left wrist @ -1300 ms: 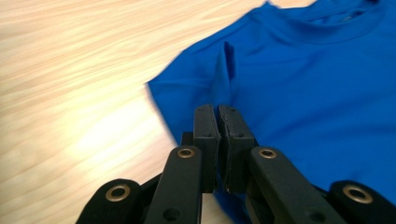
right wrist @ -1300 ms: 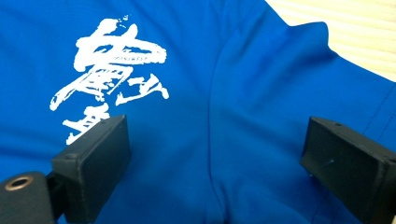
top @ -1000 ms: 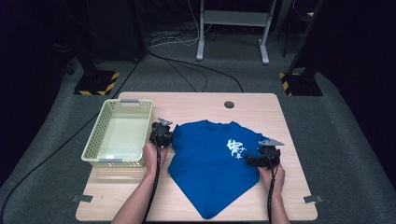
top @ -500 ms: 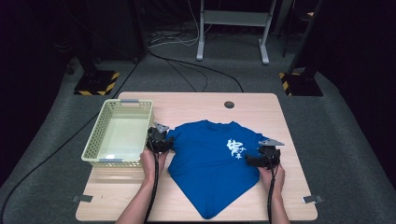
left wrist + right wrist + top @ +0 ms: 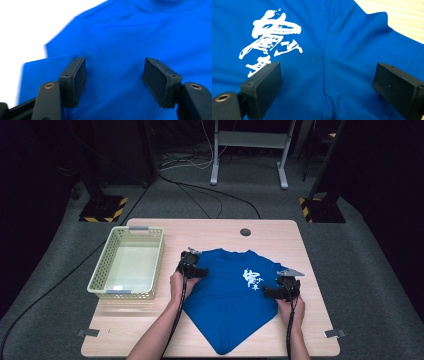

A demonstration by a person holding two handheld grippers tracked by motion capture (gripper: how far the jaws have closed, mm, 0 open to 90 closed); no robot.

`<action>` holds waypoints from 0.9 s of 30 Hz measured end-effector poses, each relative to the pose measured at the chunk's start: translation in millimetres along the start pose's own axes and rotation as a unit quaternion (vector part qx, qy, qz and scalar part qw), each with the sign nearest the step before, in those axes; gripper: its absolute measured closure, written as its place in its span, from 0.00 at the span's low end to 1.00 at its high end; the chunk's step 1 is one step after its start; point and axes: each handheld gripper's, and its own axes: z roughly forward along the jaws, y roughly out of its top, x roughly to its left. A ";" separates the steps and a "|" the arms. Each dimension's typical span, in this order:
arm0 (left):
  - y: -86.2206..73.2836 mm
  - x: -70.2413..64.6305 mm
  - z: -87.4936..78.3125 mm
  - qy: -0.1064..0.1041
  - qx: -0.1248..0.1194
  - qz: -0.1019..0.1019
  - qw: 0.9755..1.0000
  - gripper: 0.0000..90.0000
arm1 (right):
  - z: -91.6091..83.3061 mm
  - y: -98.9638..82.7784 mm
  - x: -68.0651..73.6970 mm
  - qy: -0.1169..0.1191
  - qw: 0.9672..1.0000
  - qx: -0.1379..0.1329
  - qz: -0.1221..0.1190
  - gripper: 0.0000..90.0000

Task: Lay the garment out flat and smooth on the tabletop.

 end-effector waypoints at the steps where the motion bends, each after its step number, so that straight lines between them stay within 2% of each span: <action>1: -0.3 1.7 -0.1 0.006 -0.001 -0.004 1.000 0.39 | 0.0 0.0 0.0 0.000 1.000 0.000 0.000 0.09; 3: -1.6 8.1 -1.3 0.025 0.001 -0.012 1.000 0.39 | 0.0 0.0 0.0 0.000 1.000 0.000 0.000 0.09; 7: -5.9 21.9 -7.3 0.054 0.007 -0.049 0.997 0.35 | -0.1 0.0 0.1 0.000 1.000 0.000 0.000 0.09; 9: -7.6 24.0 -12.7 0.076 0.003 -0.047 0.996 0.34 | -0.3 -0.2 0.3 0.000 1.000 -0.001 0.000 0.09; 11: -9.1 27.3 -20.3 0.071 -0.011 -0.062 0.996 0.34 | -0.3 -0.2 0.3 0.000 1.000 -0.001 0.000 0.09; 13: -9.9 28.7 -30.0 0.056 -0.036 -0.075 0.995 0.32 | -0.3 -0.2 0.3 0.000 1.000 -0.001 0.000 0.09; 14: -10.0 27.9 -34.6 0.045 -0.045 -0.075 0.995 0.32 | -0.3 -0.2 0.3 0.000 1.000 -0.001 -0.001 0.09; 16: -10.5 23.2 -40.4 0.024 -0.053 -0.063 0.996 0.30 | -0.3 -0.2 0.4 0.000 1.000 -0.001 0.000 0.09; 17: -11.2 20.1 -40.8 0.007 -0.054 -0.054 0.997 0.30 | -0.3 -0.2 0.3 0.000 1.000 -0.001 -0.001 0.09; 18: -12.2 16.8 -39.5 -0.002 -0.043 -0.043 0.998 0.29 | -0.3 -0.2 0.3 0.000 1.000 -0.001 -0.001 0.09; 20: -16.4 11.8 -34.7 -0.008 -0.030 -0.030 0.999 0.27 | -0.3 -0.3 0.4 -0.001 1.000 -0.001 -0.001 0.09; 24: -28.1 12.7 -25.7 -0.011 -0.011 -0.046 0.999 0.26 | -0.4 -0.3 0.4 -0.001 1.000 -0.001 0.000 0.09; 27: -34.9 13.2 -26.8 0.001 -0.016 -0.045 0.999 0.26 | -0.4 -0.3 0.4 -0.001 1.000 -0.001 0.000 0.09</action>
